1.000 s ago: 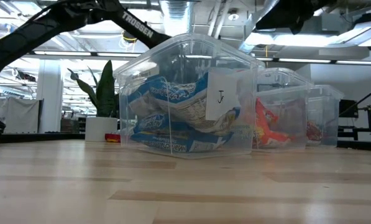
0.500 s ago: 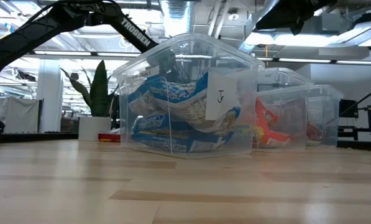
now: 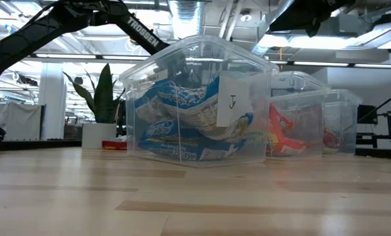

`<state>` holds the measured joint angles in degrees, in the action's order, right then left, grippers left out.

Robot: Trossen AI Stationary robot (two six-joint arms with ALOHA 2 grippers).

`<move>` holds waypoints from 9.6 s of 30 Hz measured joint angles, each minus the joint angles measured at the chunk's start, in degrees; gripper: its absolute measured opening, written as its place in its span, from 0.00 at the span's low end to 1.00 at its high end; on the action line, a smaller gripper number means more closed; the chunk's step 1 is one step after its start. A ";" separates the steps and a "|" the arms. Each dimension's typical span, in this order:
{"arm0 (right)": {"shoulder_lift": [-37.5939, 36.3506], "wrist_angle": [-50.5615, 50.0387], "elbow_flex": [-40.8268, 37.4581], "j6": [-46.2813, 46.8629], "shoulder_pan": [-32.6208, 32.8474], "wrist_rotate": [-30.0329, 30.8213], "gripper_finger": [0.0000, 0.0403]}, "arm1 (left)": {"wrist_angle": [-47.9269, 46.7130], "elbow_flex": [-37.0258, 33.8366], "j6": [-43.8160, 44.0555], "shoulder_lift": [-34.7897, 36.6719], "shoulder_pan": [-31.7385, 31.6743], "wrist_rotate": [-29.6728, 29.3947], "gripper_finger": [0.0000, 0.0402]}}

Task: Sort Maruchan noodles
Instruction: Put the red noodle pack into the top left transparent bin, then return to Home Position

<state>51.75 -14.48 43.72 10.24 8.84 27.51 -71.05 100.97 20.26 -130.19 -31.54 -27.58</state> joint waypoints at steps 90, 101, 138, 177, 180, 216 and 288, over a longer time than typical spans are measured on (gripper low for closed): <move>-17.66 -4.79 -0.04 -5.79 5.83 0.92 0.07 | 76.94 33.11 -12.33 -10.84 9.89 34.39 0.02; -17.64 -4.76 -0.04 -5.77 5.79 0.94 0.07 | 76.52 33.16 -13.49 -10.77 10.41 37.72 0.36; -16.87 -9.74 -0.02 -0.02 8.00 1.03 0.07 | 102.14 -76.38 -19.20 88.93 37.82 13.53 0.18; -27.24 -10.64 -16.43 4.29 11.87 0.92 0.07 | 89.37 -100.37 -18.50 129.63 37.71 14.74 0.00; -32.26 -1.65 -22.34 -1.25 10.94 0.85 0.06 | 89.39 -100.37 -18.26 129.61 37.71 14.74 0.00; -49.86 14.41 -42.23 -5.62 -3.63 -18.01 0.04 | 74.46 -100.32 -12.72 129.59 37.76 21.87 0.00; -49.88 14.12 -42.36 -6.19 -3.63 -18.02 0.07 | 73.11 -100.39 -15.96 129.39 37.71 22.24 0.00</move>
<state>1.87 -0.36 1.37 4.05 5.21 9.48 2.07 0.58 4.29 -0.80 6.17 -5.34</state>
